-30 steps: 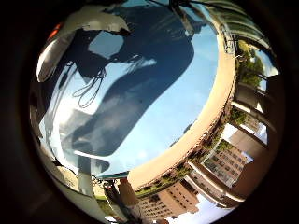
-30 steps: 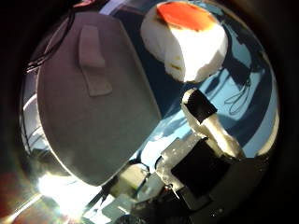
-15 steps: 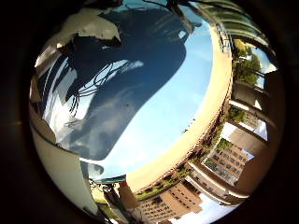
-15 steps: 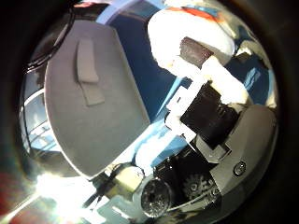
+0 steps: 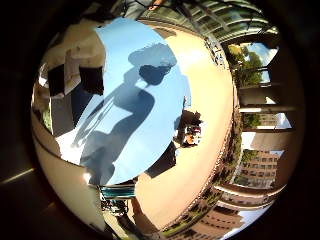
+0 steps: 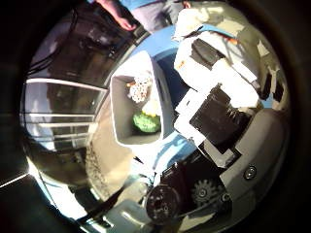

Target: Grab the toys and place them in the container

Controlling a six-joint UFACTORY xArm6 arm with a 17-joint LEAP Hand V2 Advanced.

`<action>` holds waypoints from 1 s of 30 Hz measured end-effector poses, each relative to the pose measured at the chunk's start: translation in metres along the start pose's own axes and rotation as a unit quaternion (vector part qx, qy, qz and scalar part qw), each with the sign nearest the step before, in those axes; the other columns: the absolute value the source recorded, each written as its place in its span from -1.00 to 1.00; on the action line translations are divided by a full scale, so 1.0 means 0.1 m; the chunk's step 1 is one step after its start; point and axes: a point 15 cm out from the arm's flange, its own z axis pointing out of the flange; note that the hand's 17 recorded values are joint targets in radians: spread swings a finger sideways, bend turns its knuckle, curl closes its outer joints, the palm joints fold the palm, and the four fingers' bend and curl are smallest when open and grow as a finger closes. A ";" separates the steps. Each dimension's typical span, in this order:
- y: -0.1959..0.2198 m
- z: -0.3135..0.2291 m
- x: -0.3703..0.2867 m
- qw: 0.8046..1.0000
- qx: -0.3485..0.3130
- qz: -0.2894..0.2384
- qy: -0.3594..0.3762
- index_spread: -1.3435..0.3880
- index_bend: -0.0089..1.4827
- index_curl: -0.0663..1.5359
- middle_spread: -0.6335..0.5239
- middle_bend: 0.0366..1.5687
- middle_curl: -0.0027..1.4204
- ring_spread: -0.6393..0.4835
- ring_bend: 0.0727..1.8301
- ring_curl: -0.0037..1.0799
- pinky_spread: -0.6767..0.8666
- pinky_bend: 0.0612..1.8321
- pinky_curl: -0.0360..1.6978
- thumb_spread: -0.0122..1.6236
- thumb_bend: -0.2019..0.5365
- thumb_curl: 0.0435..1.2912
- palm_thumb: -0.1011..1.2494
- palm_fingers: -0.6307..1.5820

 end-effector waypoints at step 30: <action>-0.19 0.53 -1.88 0.992 -0.089 -0.064 -0.062 0.04 -0.69 0.01 0.11 -0.61 -0.25 0.57 -0.30 -0.27 0.35 0.00 -0.22 0.50 -0.53 -0.30 0.20 -0.63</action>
